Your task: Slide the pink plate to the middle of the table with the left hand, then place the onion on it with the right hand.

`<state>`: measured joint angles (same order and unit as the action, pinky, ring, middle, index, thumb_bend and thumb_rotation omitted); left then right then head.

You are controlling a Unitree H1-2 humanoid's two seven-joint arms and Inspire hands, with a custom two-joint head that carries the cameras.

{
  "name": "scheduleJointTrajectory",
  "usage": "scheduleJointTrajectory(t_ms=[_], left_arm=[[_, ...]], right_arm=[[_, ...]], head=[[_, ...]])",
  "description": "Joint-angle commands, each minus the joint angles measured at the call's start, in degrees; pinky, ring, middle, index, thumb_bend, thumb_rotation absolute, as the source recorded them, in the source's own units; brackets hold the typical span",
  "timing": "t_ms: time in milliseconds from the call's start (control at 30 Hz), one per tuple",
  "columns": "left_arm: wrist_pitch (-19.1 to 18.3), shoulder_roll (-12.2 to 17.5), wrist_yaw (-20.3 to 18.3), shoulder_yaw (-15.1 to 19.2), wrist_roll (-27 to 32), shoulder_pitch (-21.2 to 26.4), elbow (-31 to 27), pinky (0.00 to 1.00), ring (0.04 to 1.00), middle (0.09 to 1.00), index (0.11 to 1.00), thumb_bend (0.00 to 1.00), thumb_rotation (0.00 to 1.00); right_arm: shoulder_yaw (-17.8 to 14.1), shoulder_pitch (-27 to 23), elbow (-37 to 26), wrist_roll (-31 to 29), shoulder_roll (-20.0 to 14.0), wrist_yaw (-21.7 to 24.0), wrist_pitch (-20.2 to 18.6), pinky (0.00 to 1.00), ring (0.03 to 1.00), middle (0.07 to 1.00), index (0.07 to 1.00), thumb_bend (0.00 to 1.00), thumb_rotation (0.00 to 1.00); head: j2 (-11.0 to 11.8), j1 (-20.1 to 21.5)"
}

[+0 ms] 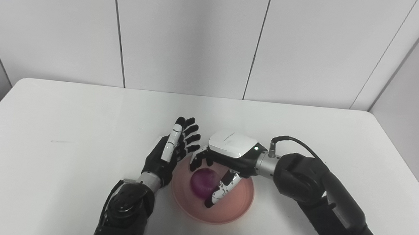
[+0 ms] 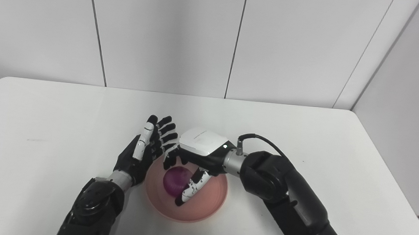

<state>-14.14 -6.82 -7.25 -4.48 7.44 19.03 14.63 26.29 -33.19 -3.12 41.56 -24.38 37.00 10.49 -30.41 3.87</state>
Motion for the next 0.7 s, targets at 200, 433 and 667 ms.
scheduleJointTrajectory(t_ms=[200,433,667], left_arm=[[-6.87,0.64,0.89,0.05,-0.54,-4.33,4.4,0.83,0.898,0.932,0.908,0.65,1.0],[-7.14,0.63,0.94,0.23,-0.38,-4.59,3.96,0.82,0.895,0.929,0.903,0.65,1.0],[-7.63,0.71,1.24,0.17,-0.65,-4.54,3.66,0.81,0.885,0.925,0.896,0.65,0.99]], right_arm=[[-3.45,-2.14,-3.9,-1.89,-0.01,-0.77,-1.82,0.46,0.585,0.707,0.702,1.0,0.63],[-7.71,-0.68,-4.11,-4.98,1.45,-4.23,-1.94,0.53,0.645,0.699,0.704,1.0,0.81],[-13.76,2.75,-1.69,-12.78,4.27,-8.85,-3.5,0.89,0.881,0.869,0.837,1.0,0.98]], head=[[-0.07,0.17],[-0.17,0.36],[-0.07,0.59]])
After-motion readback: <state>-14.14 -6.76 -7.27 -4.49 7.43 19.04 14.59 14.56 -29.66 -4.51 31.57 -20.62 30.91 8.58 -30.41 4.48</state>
